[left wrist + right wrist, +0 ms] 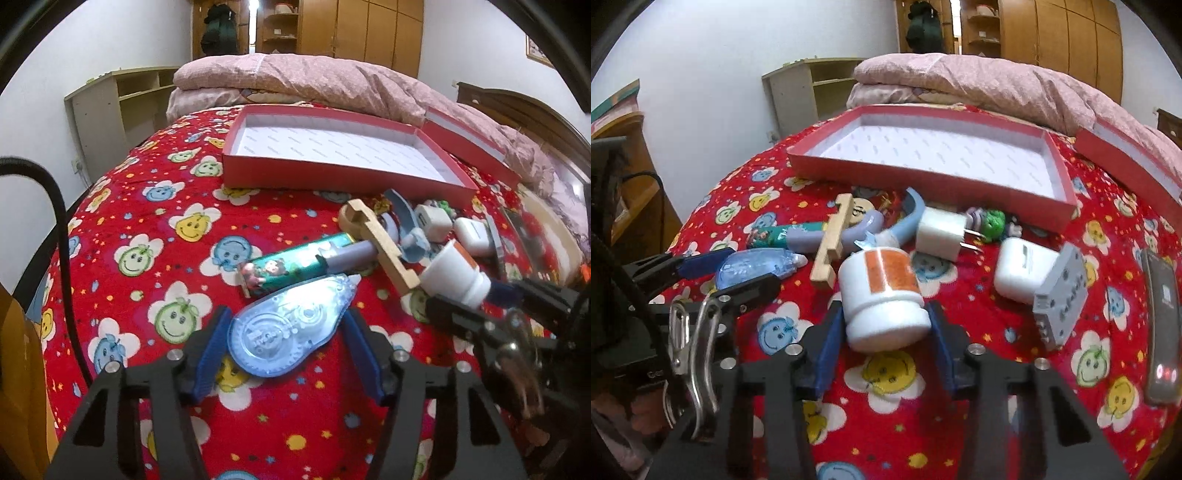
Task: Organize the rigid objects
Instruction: 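Grasp the white pill bottle with the right gripper while the left grasps the blue tape dispenser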
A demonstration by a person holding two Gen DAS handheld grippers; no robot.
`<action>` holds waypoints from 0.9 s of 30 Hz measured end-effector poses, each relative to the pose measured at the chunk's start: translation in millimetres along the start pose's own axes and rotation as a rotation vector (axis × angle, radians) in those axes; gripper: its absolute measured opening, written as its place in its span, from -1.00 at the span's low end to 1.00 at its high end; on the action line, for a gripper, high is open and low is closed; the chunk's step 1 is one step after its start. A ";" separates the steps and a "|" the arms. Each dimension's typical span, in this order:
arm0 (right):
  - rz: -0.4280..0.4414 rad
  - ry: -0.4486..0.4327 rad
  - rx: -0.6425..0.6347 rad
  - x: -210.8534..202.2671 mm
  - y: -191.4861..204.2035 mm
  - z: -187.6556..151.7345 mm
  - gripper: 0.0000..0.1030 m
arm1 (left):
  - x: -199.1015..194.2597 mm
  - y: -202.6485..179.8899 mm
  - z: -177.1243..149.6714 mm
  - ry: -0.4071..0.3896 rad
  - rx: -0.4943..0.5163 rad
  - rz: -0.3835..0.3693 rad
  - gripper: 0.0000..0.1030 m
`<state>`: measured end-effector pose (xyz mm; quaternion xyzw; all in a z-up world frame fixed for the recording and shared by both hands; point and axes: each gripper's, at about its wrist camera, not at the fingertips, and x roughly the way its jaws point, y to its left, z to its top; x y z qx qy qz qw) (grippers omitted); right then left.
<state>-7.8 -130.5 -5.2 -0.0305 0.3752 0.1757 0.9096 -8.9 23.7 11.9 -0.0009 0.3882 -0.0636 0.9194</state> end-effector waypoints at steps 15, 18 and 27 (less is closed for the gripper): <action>-0.032 0.002 0.100 -22.8 -33.3 -24.0 -0.16 | -5.7 -34.8 -15.2 0.012 0.092 0.002 0.31; -0.032 -0.006 0.103 -21.2 -33.2 -24.5 -0.15 | -4.7 -35.1 -15.0 0.011 0.084 -0.004 0.36; -0.019 -0.042 0.100 -19.9 -31.4 -27.6 -0.03 | -3.2 -36.9 -14.4 0.001 0.094 0.006 0.38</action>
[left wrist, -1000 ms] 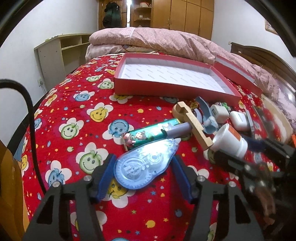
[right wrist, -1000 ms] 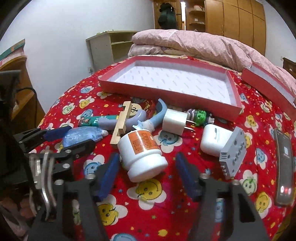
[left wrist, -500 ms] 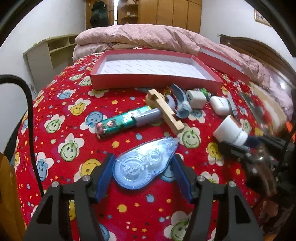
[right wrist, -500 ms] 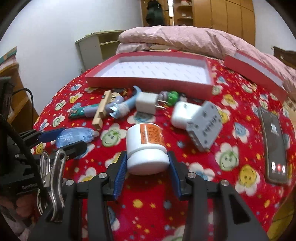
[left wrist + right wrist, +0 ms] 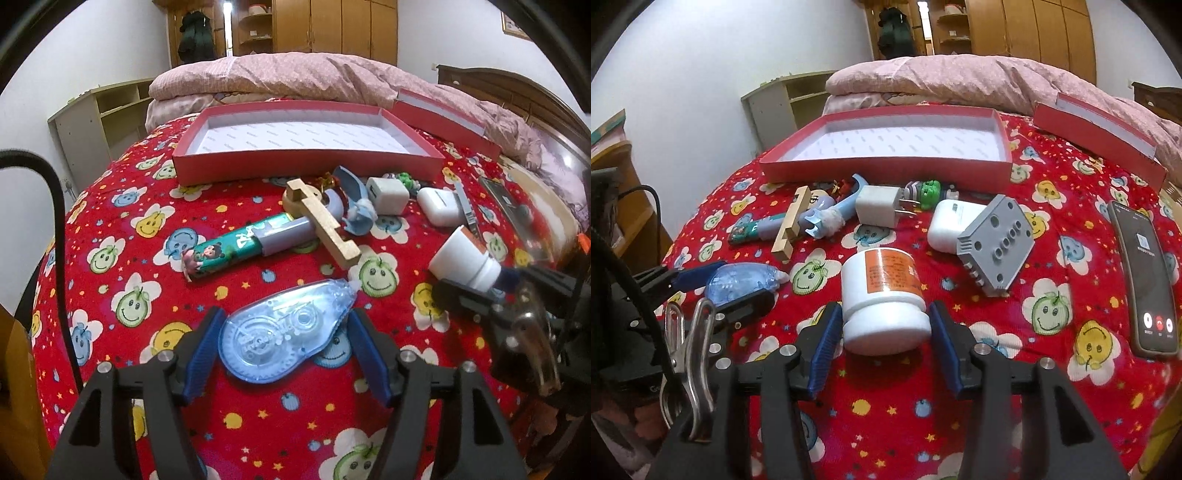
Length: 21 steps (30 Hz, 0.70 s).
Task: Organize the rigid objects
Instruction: 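Grasp the white pill bottle with the right gripper while the left grasps the blue tape dispenser, then carry the pill bottle and tape dispenser over the white tray with both grippers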
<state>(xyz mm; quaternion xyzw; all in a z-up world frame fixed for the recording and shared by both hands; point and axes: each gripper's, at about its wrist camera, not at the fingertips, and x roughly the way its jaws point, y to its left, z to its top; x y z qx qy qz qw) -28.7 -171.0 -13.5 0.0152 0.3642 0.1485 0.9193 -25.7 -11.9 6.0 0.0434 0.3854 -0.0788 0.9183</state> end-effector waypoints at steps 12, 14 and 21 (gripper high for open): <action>-0.051 -0.018 -0.031 -0.1 5.7 -3.7 -0.16 | -5.7 -0.5 -4.1 -0.009 -0.006 -0.008 0.30; -0.048 -0.020 -0.022 -0.3 4.0 -3.3 -0.17 | -6.9 -0.2 -4.1 -0.006 -0.010 -0.019 0.29; -0.049 -0.020 -0.022 -0.5 3.1 -3.2 -0.17 | -16.4 -4.9 -4.8 -0.011 -0.011 -0.048 0.29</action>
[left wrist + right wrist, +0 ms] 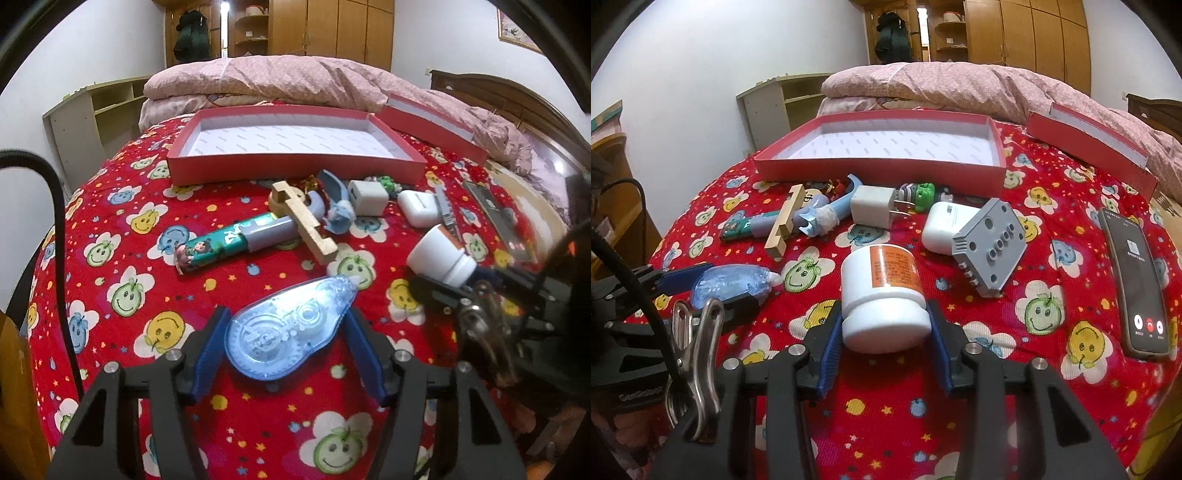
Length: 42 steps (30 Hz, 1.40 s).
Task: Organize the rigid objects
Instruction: 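Carry the pill bottle and tape dispenser over the white tray with both grippers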
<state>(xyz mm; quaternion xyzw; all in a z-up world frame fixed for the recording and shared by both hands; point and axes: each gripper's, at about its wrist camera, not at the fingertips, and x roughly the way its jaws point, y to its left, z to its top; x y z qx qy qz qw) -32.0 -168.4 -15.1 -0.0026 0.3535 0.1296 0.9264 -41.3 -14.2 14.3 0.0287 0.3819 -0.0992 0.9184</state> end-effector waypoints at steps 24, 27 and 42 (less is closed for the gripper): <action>0.024 -0.060 0.037 -39.0 -1.0 13.5 -0.19 | -34.5 7.8 27.7 -0.056 -0.041 0.002 0.29; 0.034 -0.062 0.043 -40.5 -2.9 20.2 -0.19 | -34.9 9.7 39.9 -0.066 -0.046 0.001 0.29; 0.055 -0.075 0.024 -34.4 -11.7 72.2 -0.19 | -31.9 3.5 112.9 -0.142 0.011 0.029 0.29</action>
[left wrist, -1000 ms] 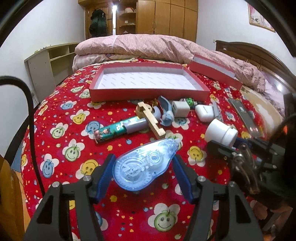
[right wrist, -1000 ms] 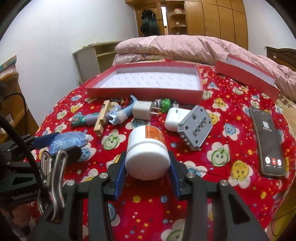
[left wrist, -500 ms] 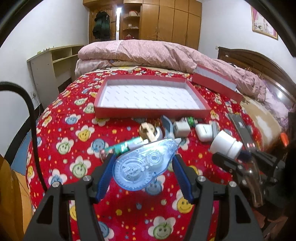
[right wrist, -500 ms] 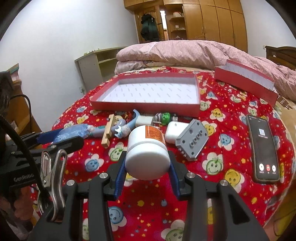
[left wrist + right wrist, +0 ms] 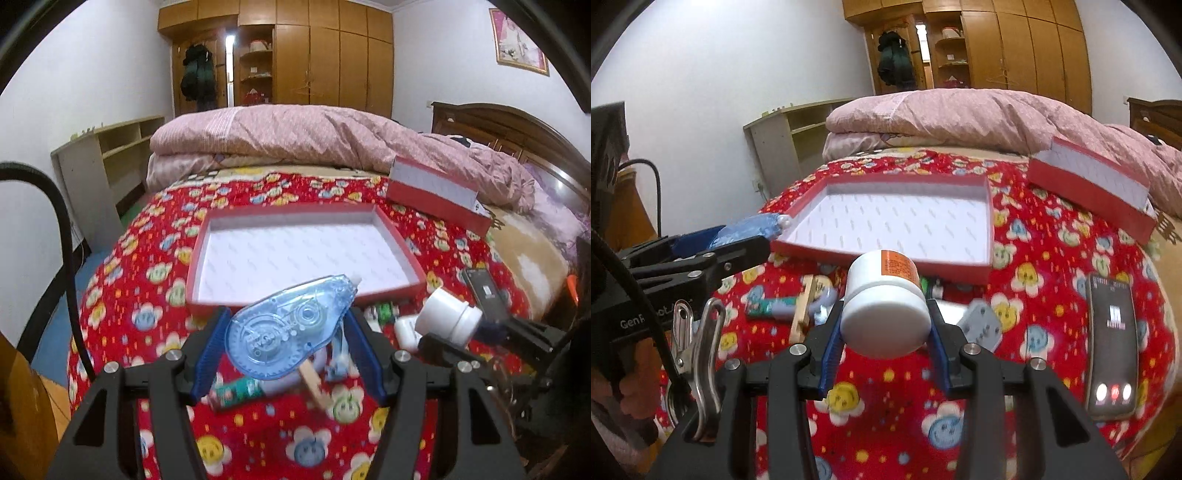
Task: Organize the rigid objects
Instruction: 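Carry the pill bottle and tape dispenser over the white tray with both grippers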
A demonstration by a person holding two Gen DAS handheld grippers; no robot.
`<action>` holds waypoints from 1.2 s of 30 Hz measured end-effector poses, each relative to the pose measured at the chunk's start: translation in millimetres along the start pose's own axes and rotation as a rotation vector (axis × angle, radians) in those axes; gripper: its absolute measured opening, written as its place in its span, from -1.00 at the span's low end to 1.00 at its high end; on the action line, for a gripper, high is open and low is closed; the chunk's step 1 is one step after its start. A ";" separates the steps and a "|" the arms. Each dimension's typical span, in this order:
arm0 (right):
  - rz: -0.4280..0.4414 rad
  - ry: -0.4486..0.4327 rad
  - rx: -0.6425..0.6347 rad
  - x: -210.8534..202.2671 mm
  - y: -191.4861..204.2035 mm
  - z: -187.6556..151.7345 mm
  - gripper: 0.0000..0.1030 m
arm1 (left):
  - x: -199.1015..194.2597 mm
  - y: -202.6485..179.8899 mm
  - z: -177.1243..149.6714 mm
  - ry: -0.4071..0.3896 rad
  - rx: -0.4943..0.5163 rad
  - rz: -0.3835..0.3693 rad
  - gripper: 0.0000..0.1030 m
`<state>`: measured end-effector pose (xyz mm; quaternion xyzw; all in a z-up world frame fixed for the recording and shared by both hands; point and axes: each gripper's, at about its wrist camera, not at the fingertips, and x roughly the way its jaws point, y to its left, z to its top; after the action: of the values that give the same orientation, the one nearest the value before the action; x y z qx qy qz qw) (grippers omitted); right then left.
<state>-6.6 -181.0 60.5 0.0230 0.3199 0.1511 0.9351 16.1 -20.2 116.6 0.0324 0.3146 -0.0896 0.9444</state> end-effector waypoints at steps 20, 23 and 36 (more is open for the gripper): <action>-0.031 0.057 -0.002 85.2 -27.2 95.8 -0.19 | 109.0 29.0 88.8 0.083 -0.050 0.020 0.29; -0.029 0.083 0.015 104.4 -32.9 97.0 -0.19 | 132.4 32.2 87.6 0.115 -0.053 0.031 0.29; -0.042 0.149 0.054 167.3 -60.8 104.1 -0.19 | 205.8 41.9 78.4 0.215 -0.069 0.064 0.29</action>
<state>198.1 -183.6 35.8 0.0303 0.3929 0.1239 0.9107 231.9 -18.9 55.9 0.0193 0.4160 -0.0446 0.9081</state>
